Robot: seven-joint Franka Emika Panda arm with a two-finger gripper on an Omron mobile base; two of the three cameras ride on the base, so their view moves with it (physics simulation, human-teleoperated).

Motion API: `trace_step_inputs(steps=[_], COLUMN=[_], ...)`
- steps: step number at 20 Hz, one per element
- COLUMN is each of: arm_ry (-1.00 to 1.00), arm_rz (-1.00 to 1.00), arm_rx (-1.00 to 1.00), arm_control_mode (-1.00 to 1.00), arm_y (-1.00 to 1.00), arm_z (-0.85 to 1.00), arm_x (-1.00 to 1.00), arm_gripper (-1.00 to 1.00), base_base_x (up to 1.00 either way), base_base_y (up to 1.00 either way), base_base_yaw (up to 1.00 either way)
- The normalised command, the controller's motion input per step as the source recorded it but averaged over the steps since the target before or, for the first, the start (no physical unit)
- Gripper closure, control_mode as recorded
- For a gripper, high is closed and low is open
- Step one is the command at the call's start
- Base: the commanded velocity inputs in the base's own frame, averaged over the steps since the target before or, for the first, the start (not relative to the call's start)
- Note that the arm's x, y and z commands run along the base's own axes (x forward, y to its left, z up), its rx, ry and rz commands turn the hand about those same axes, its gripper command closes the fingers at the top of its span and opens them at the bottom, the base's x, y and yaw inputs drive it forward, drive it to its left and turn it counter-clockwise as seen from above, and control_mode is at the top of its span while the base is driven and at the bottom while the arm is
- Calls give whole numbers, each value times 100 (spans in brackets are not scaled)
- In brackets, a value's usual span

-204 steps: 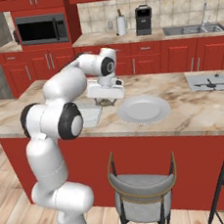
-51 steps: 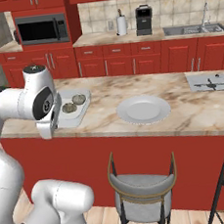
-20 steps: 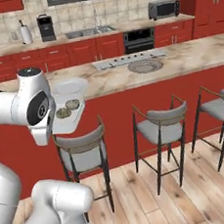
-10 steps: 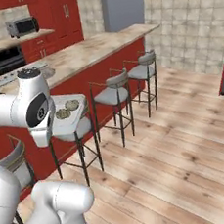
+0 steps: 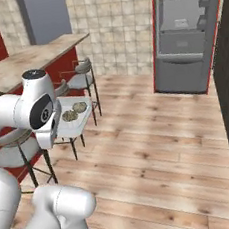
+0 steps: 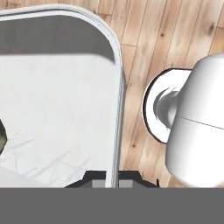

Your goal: Place two dumplings into each of the tupperware containers and then place the containers in the fridge.

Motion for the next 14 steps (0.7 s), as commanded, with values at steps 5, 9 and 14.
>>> trace_step_inputs(steps=[5,9,14], arm_ry=[0,0,0], arm_rz=[0,0,0], arm_rx=[0,0,0], arm_control_mode=[100,100,100], arm_y=[0,0,0], arm_z=[0,0,0], arm_x=[0,0,0], arm_gripper=[100,100,100], base_base_x=[77,89,100], base_base_y=[-35,-16,-21], base_base_yaw=[-35,-38,-9])
